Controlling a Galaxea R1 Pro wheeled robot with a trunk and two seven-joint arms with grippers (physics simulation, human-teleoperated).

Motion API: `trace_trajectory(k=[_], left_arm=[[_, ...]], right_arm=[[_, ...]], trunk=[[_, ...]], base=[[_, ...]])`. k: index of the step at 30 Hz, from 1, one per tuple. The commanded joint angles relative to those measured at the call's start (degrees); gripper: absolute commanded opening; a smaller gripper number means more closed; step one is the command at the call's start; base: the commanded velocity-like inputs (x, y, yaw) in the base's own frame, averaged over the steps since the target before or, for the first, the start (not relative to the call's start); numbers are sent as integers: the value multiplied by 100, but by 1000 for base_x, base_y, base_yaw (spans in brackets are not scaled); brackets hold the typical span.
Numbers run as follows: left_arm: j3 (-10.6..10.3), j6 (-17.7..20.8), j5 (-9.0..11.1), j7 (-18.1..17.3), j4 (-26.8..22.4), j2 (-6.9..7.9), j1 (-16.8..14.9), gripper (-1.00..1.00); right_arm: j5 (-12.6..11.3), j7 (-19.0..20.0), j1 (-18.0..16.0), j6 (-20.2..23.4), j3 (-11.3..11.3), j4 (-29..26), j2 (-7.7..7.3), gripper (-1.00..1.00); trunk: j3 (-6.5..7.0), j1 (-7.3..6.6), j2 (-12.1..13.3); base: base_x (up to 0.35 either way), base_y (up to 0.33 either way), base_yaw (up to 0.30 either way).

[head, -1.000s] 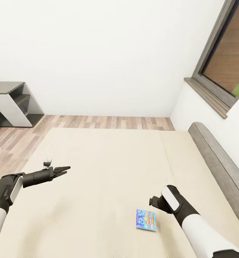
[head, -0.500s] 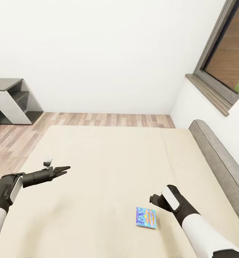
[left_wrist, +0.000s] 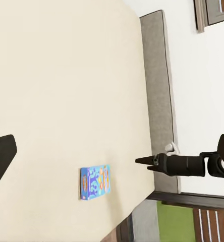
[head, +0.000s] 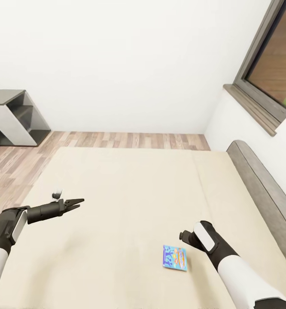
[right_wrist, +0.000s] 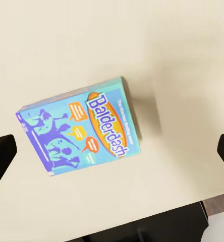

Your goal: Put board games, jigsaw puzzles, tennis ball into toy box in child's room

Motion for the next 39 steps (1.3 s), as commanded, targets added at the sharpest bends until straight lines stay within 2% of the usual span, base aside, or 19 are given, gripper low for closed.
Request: trace_trajectory(k=[1, 12, 19, 21, 24, 26, 29, 39], left_arm=[[1, 44, 15, -18, 0, 0, -5, 100], [0, 13, 19, -32, 0, -1, -2, 100], [0, 8, 19, -26, 0, -9, -2, 100], [0, 6, 20, -25, 0, -10, -2, 100], [0, 7, 23, -22, 0, -14, -2, 100], [0, 4, 21, -11, 0, -17, -2, 100], [0, 2, 19, 7, 0, -37, -2, 100], [-12, -1, 13, -20, 0, -135, -2, 100]], right_arm=[[-60, -53, -3, 1, 41, -8, -8, 100], [-60, -39, -1, -140, 49, -8, -15, 100], [-30, 458, 25, -417, 50, -3, -54, 100], [85, 527, 30, -480, 61, -1, -102, 100], [498, 594, 33, -561, 103, 0, -142, 100], [640, 635, 34, -615, 112, 0, -145, 100], [749, 761, 34, -660, 117, 6, -150, 100], [806, 965, 34, -682, 112, 20, -157, 100]], trunk=[[-19, 3, -10], [-122, 3, -10], [-188, 3, -10], [-207, 3, -10], [-236, 3, -10], [-254, 3, -10], [-283, 3, -10], [-377, 3, -10]], base=[[0, 0, 0], [0, 0, 0], [0, 0, 0], [0, 0, 0], [0, 0, 0], [0, 0, 0], [0, 0, 0], [0, 0, 0]])
